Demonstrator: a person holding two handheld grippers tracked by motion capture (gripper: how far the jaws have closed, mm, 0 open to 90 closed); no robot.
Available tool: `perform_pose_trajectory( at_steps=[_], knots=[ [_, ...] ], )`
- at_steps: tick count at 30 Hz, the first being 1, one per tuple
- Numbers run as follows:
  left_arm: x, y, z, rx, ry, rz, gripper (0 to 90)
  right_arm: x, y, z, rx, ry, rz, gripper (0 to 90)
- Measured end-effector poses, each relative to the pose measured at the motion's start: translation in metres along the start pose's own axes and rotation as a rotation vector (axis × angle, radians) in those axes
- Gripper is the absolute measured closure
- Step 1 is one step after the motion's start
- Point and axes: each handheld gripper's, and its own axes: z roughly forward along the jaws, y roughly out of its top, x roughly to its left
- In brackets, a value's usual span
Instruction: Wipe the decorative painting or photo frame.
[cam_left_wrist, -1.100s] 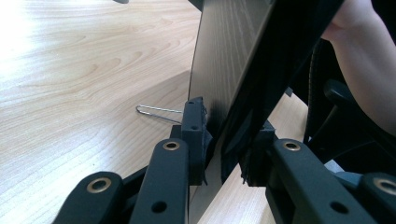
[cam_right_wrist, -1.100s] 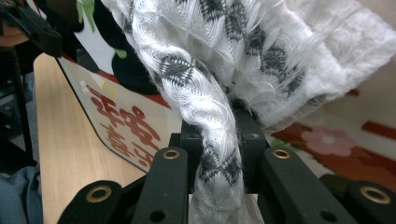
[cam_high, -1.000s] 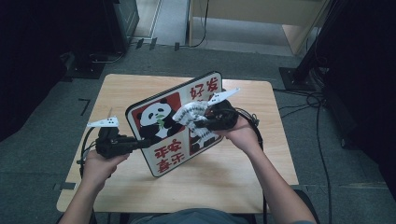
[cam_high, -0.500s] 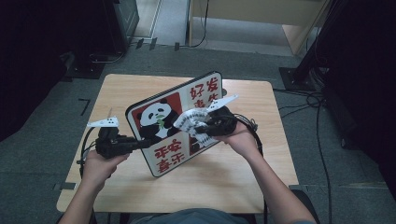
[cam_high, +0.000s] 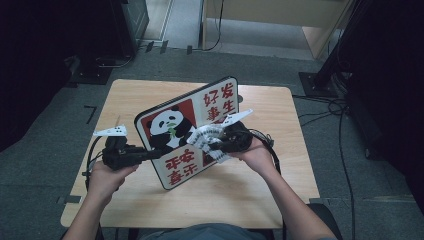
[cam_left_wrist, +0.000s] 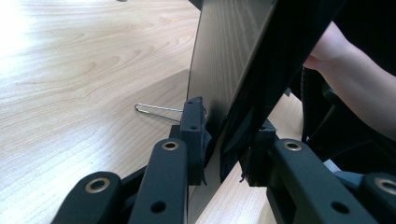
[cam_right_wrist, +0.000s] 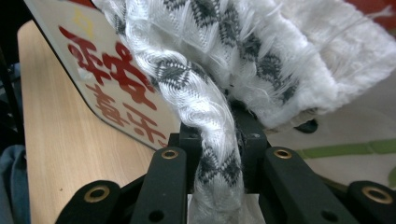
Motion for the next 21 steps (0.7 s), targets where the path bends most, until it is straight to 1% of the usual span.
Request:
perform_pose_trajectory(
  at_steps=[1,3,7,9,11,14,18,21],
  knots=[
    [0.000,0.000,0.000,0.000,0.001,0.000,74.8,0.000,-0.002,0.001,0.002,-0.001,-0.004,77.8],
    [0.000,0.000,0.000,0.001,0.001,0.001,74.8,0.000,-0.005,0.003,0.002,0.004,0.005,77.8],
    [0.000,0.000,0.000,0.001,-0.002,0.001,74.7,-0.001,-0.010,0.007,0.020,0.008,0.010,77.8],
    [0.000,0.000,0.000,0.002,-0.002,0.002,74.8,0.000,-0.012,0.010,0.038,0.007,0.011,77.7],
    [0.000,0.000,0.000,0.003,-0.001,0.003,74.8,-0.001,-0.015,0.012,0.035,0.013,0.014,77.8],
    [0.000,0.000,0.000,0.005,-0.002,0.002,74.8,0.000,-0.019,0.017,0.050,0.020,0.018,77.8],
    [0.000,0.000,0.000,0.006,-0.003,0.003,74.8,-0.001,-0.022,0.021,0.063,0.022,0.020,77.8],
    [0.000,0.000,0.000,0.006,-0.003,0.003,74.8,-0.001,-0.025,0.022,0.060,0.020,0.024,77.8]
  ],
)
